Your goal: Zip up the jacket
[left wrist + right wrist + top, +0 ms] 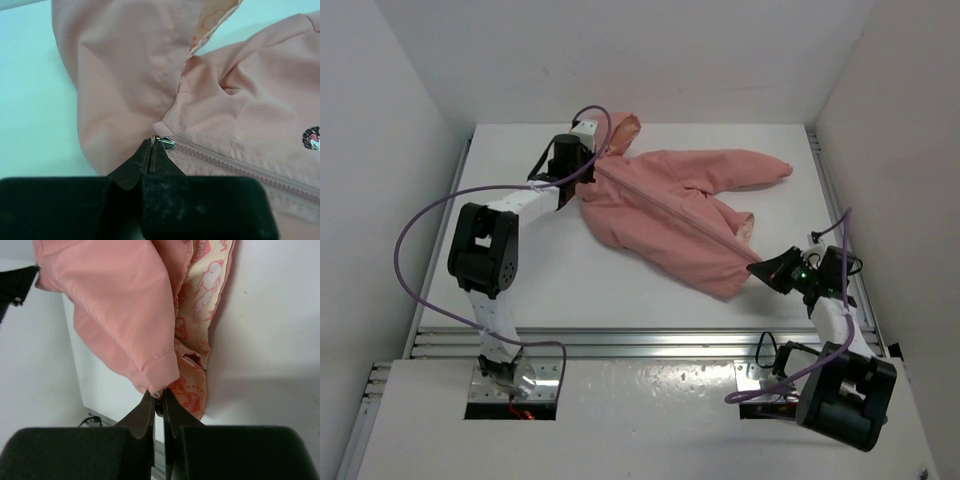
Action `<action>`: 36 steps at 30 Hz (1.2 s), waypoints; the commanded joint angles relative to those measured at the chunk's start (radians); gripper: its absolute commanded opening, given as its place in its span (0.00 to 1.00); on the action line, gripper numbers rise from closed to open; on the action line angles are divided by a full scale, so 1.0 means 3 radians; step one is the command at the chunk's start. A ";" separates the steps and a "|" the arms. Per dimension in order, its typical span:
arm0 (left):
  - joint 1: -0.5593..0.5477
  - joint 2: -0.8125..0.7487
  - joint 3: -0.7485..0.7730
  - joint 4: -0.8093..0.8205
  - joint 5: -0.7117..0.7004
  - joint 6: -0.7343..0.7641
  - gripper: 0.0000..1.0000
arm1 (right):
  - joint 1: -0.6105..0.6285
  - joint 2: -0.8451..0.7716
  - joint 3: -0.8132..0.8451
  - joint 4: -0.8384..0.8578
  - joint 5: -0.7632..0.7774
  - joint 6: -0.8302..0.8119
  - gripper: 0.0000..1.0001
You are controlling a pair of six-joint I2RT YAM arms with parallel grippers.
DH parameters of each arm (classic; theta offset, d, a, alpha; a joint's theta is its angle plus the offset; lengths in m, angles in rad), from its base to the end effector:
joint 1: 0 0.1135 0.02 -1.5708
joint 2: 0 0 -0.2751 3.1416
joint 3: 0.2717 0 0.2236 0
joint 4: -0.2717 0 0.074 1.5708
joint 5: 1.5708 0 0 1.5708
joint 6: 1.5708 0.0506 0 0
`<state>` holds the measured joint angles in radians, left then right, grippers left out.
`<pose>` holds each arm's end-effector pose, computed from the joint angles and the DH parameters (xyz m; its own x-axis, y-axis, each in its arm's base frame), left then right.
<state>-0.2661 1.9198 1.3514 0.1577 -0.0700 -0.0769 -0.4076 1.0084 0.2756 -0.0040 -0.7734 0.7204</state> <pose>0.4274 -0.1128 0.2569 -0.3995 0.0295 -0.9163 0.1703 0.9845 -0.0426 0.1565 -0.0291 0.1727 -0.5898 0.7688 -0.2470 0.2631 0.4721 0.8413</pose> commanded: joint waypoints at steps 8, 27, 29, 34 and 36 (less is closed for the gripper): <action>0.0626 0.0192 0.0577 0.0201 -0.0473 0.0333 0.00 | -0.0426 0.0218 0.0196 -0.0084 -0.0111 -0.0228 0.00; 0.0957 -0.1024 -0.0075 -0.1426 0.0689 -0.0199 1.00 | -0.0329 0.0882 0.2067 -0.1729 -0.0409 -0.2236 0.99; 0.1070 -0.1250 -0.0513 -0.1273 0.0688 -0.0168 1.00 | -0.0354 0.1020 0.2062 -0.1812 -0.0312 -0.2646 0.99; 0.1260 -0.1434 -0.1058 -0.0966 0.0612 -0.0020 1.00 | -0.0420 0.1245 0.1874 -0.1623 -0.0009 -0.2979 0.99; 0.1382 -0.1511 -0.1155 -0.0874 0.0617 0.0128 1.00 | -0.0476 0.1317 0.1858 -0.1425 0.0031 -0.2903 0.99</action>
